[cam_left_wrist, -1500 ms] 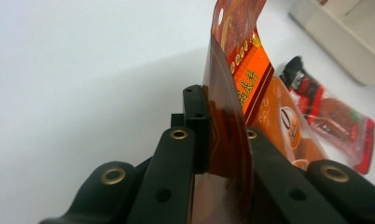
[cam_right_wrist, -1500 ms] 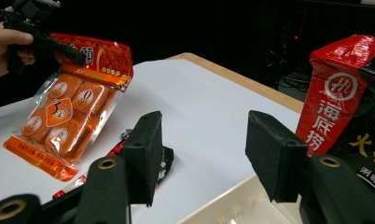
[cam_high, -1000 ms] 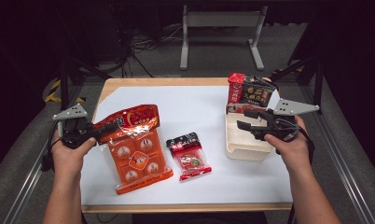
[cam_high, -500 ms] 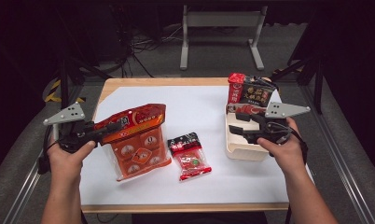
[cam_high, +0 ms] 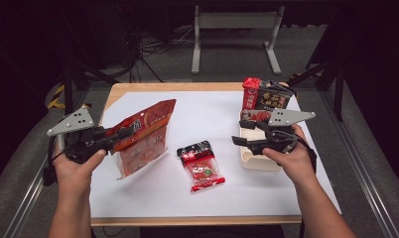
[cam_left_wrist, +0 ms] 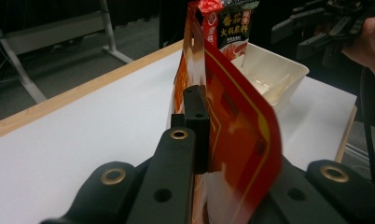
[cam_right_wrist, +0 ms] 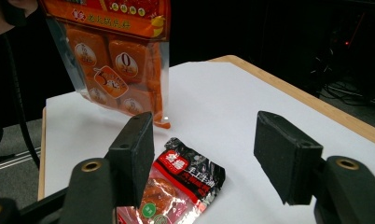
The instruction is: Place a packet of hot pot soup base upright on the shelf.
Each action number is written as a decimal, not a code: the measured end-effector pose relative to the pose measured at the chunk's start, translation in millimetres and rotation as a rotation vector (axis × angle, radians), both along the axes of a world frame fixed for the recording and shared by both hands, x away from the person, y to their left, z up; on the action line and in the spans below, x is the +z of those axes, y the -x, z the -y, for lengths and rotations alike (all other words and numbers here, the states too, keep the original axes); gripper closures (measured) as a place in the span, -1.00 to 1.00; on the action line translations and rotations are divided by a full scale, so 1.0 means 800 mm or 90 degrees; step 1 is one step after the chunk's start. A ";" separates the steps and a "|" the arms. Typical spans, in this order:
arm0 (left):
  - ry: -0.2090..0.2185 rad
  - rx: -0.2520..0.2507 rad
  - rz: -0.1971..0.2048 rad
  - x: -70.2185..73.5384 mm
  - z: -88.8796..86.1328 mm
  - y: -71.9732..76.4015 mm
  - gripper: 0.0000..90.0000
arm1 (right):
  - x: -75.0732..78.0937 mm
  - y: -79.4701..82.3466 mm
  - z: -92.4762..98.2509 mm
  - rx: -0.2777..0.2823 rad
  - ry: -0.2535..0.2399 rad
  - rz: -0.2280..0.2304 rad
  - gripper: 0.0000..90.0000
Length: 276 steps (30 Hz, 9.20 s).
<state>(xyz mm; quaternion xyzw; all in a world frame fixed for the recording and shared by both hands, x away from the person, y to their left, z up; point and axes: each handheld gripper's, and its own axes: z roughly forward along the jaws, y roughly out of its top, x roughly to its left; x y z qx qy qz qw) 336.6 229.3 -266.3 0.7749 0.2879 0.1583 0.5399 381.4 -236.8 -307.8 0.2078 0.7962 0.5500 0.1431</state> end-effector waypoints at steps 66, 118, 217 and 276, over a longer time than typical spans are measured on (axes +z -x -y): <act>0.037 -0.151 0.082 0.012 0.088 0.023 1.00 | -0.038 0.013 -0.128 0.282 0.038 -0.014 0.55; 0.015 -0.037 -0.005 -0.020 0.060 -0.023 -0.37 | 0.060 -0.011 -0.008 0.054 0.064 0.029 0.56; 0.011 -0.016 -0.045 -0.039 0.050 -0.043 -0.37 | -0.021 -0.034 0.122 -0.245 0.054 -0.035 0.56; -0.059 -0.009 -0.067 -0.066 0.071 -0.069 -0.38 | -0.034 0.019 0.177 -0.294 0.017 -0.005 -0.63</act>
